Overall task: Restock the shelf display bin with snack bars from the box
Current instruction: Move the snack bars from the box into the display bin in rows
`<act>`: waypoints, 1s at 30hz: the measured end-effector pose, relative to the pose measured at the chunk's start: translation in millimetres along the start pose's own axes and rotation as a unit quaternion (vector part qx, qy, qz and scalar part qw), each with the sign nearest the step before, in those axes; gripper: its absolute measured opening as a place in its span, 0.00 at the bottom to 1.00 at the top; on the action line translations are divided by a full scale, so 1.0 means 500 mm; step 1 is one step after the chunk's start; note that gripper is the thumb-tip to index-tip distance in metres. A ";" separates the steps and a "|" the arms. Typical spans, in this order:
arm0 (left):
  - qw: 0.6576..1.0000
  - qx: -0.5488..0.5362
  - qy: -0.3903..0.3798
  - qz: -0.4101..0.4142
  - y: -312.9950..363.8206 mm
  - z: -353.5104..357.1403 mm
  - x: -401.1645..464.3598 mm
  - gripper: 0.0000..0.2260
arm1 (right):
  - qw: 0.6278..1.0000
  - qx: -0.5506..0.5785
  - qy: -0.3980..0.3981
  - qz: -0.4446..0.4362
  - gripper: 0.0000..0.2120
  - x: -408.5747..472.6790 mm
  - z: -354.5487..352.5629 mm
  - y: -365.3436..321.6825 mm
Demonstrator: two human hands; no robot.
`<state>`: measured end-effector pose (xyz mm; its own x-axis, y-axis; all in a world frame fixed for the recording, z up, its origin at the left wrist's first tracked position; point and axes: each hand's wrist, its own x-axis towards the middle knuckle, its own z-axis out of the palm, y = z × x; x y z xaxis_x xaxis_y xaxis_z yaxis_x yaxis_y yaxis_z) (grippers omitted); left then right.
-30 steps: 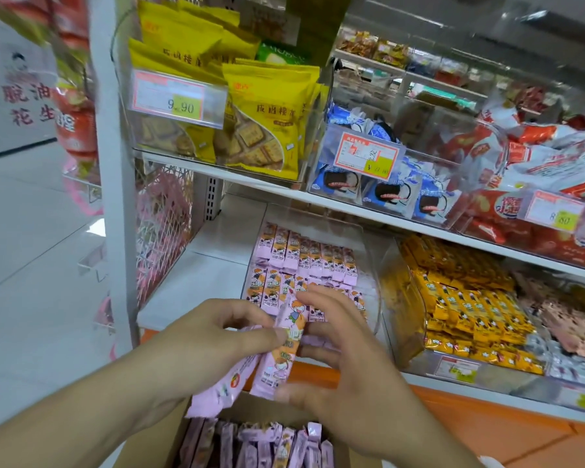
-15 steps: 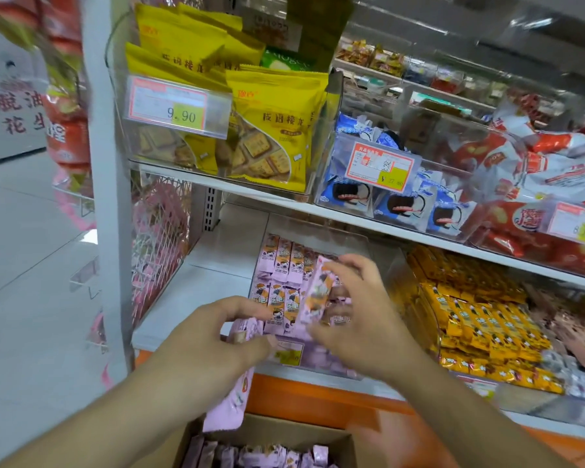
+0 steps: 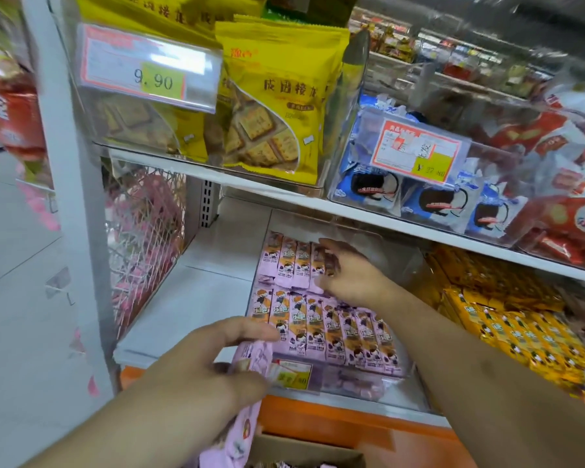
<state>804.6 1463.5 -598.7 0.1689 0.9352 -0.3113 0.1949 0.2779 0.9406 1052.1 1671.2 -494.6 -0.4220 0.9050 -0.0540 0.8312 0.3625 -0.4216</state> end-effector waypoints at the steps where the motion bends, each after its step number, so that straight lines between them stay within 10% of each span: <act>1: 1.000 0.008 0.005 0.014 0.086 0.036 -0.059 0.23 | 1.000 -0.005 0.013 -0.003 0.40 -0.007 0.006 0.004; 11: 0.978 -0.128 0.158 0.037 0.236 0.121 -0.134 0.31 | 0.992 0.063 0.067 -0.091 0.27 -0.318 -0.022 -0.079; 15: 0.969 -0.169 0.175 0.032 0.253 0.147 -0.147 0.14 | 0.980 0.157 0.044 -0.116 0.30 -0.430 -0.021 -0.126; 30: 0.976 -0.185 0.110 0.019 0.270 0.194 -0.204 0.09 | 0.975 0.176 0.067 -0.122 0.43 -0.505 -0.001 -0.159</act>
<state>907.3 1384.2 -453.1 -0.0512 0.9596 -0.2768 -0.1776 0.2640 0.9480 1092.9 1414.2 -446.9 -0.5214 0.8307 0.1954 0.5264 0.4933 -0.6925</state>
